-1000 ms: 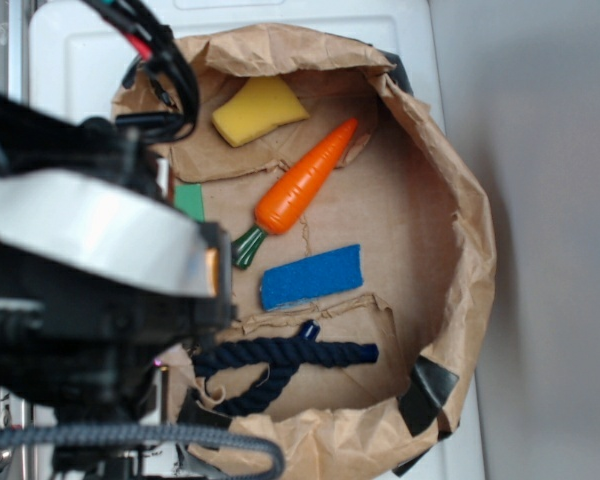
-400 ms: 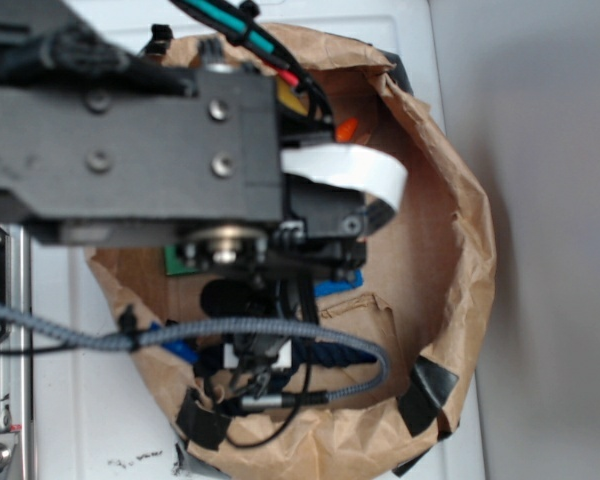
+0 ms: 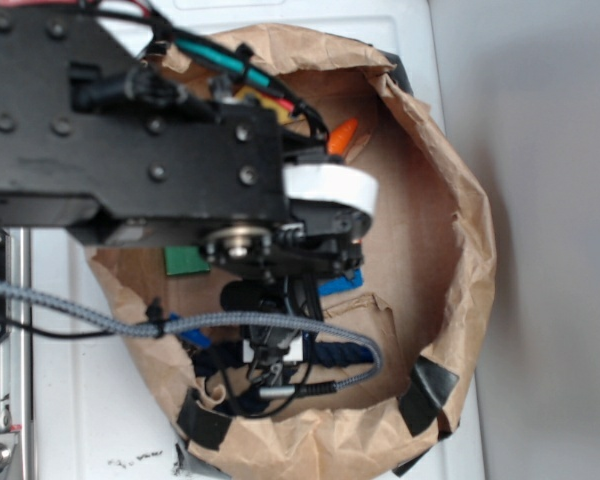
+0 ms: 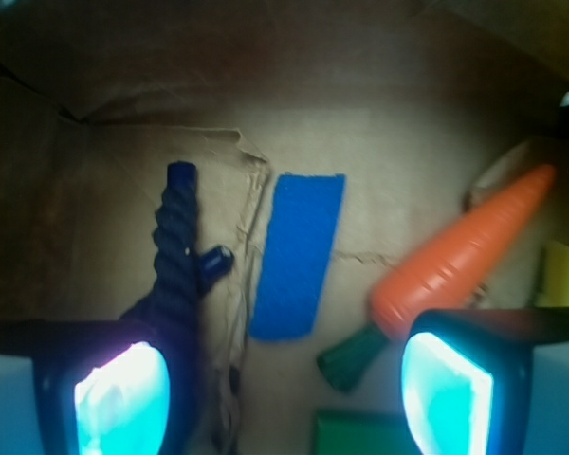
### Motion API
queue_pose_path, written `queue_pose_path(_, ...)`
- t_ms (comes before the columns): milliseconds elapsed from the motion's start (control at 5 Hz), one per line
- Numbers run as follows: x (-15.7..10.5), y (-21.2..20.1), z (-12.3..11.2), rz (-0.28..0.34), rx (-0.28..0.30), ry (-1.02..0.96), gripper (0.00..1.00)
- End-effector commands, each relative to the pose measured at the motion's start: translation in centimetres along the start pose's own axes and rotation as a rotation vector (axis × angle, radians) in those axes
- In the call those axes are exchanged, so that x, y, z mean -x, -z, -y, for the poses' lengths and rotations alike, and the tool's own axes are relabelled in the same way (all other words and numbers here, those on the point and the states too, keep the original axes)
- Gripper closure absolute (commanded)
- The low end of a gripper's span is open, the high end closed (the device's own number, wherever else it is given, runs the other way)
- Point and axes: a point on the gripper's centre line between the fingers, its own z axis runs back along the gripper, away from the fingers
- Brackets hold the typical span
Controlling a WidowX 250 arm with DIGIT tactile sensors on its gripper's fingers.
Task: Grab the blue sponge.
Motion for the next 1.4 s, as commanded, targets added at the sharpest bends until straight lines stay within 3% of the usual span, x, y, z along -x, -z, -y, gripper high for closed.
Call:
queue_pose_path(0, 0.8, 0.8, -2.1, 0.027, 0.107, 0.051, 0.00)
queue_pose_path(200, 1.6, 2.0, -3.0, 0.041, 0.093, 0.031, 0.00)
queue_pose_path(600, 1.0, 4.2, -2.2, 0.041, 0.020, 0.034, 0.00)
queue_pose_path(1000, 0.2, 1.8, -1.0, 0.035, 0.057, 0.028, 0.00)
queue_pose_path(1200, 0.0, -0.3, -1.1, -0.008, 0.069, 0.032, 0.00)
